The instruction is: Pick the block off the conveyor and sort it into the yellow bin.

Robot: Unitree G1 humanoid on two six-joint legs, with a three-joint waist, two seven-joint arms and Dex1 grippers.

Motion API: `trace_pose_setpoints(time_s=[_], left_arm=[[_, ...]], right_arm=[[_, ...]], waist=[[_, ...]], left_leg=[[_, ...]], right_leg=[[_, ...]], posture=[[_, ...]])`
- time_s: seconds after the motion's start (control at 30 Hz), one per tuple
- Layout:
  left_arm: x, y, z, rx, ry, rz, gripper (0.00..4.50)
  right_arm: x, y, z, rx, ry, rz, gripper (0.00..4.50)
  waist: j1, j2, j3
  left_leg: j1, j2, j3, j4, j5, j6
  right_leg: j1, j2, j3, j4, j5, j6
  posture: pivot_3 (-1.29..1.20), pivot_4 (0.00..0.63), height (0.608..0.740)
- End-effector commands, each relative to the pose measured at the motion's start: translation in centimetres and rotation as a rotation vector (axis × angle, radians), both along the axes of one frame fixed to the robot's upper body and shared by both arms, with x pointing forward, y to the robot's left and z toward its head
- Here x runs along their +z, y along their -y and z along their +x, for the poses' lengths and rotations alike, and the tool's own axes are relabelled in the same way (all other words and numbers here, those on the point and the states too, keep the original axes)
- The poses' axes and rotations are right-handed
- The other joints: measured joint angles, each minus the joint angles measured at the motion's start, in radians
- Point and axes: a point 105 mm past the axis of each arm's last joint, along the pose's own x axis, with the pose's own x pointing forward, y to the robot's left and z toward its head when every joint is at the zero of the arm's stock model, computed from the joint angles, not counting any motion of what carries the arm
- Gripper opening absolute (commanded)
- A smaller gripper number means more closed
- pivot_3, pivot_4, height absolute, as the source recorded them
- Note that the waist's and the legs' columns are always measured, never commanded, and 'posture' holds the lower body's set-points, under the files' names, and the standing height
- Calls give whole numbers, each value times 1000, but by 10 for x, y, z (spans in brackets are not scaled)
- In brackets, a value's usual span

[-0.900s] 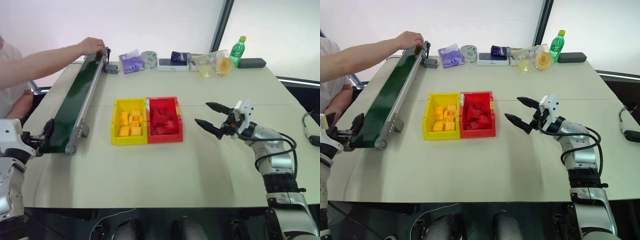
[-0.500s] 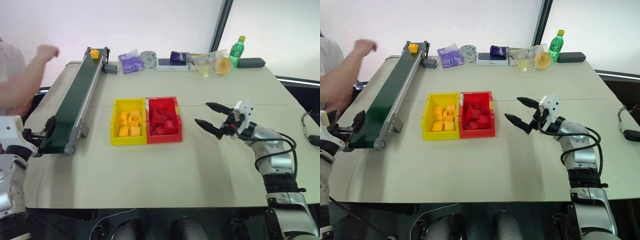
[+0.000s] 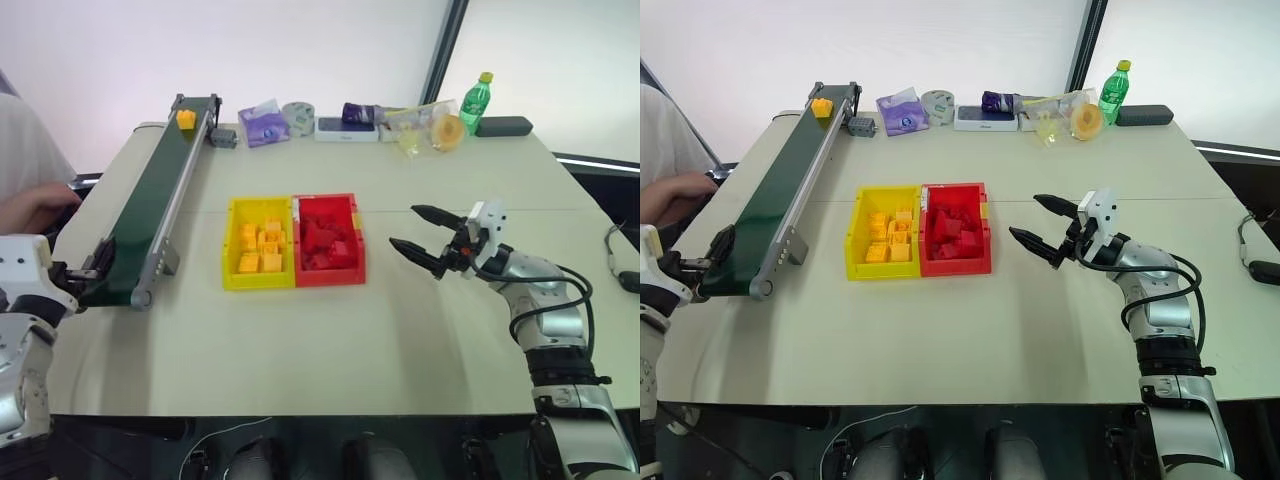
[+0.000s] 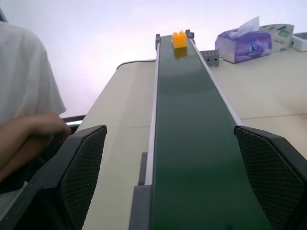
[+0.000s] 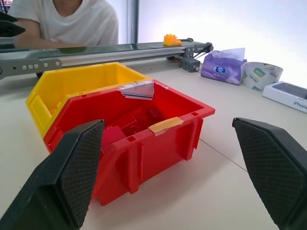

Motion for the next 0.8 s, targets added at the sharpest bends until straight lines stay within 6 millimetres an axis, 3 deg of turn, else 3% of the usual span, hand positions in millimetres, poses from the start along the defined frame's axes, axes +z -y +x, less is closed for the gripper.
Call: trace_pose_setpoints(time_s=[0.03, 0.27, 0.47, 0.6, 0.73, 0.8], left_arm=[[11, 1, -6, -7, 27, -1, 4500], [11, 9, -6, 10, 15, -11, 4500], [19, 31, -14, -7, 48, -19, 4500], [13, 28, -16, -2, 34, -37, 4500], [17, 77, -20, -349, 21, -22, 4500], [17, 79, -21, -380, 25, -11, 4500]], right_arm=[[16, -7, -4, 47, 43, 15, 4435], [21, -29, -21, 183, 24, 12, 4435], [22, -30, -21, 184, 25, 5, 4435], [24, -34, -24, 215, 22, 21, 4435], [22, -37, -22, 209, 24, 12, 4435], [22, -37, -21, 202, 26, 11, 4435]], waist=[[0, 0, 0], [1, 0, 0], [2, 0, 0], [1, 0, 0], [0, 0, 0], [1, 0, 0]], left_leg=[[0, 0, 0, 0, 0, 0], [0, 0, 0, 0, 0, 0], [0, 0, 0, 0, 0, 0], [0, 0, -1, 0, 0, 0], [0, 0, -1, 0, 0, 0], [0, 0, -1, 0, 0, 0]], right_leg=[[0, 0, 0, 0, 0, 0], [0, 0, 0, 0, 0, 0], [0, 0, 0, 0, 0, 0], [0, 0, 0, 0, 0, 0], [0, 0, 0, 0, 0, 0], [0, 0, 0, 0, 0, 0]], posture=[[0, 150, 740], [0, 150, 740], [0, 150, 740], [0, 150, 740], [0, 150, 740], [0, 150, 740]])
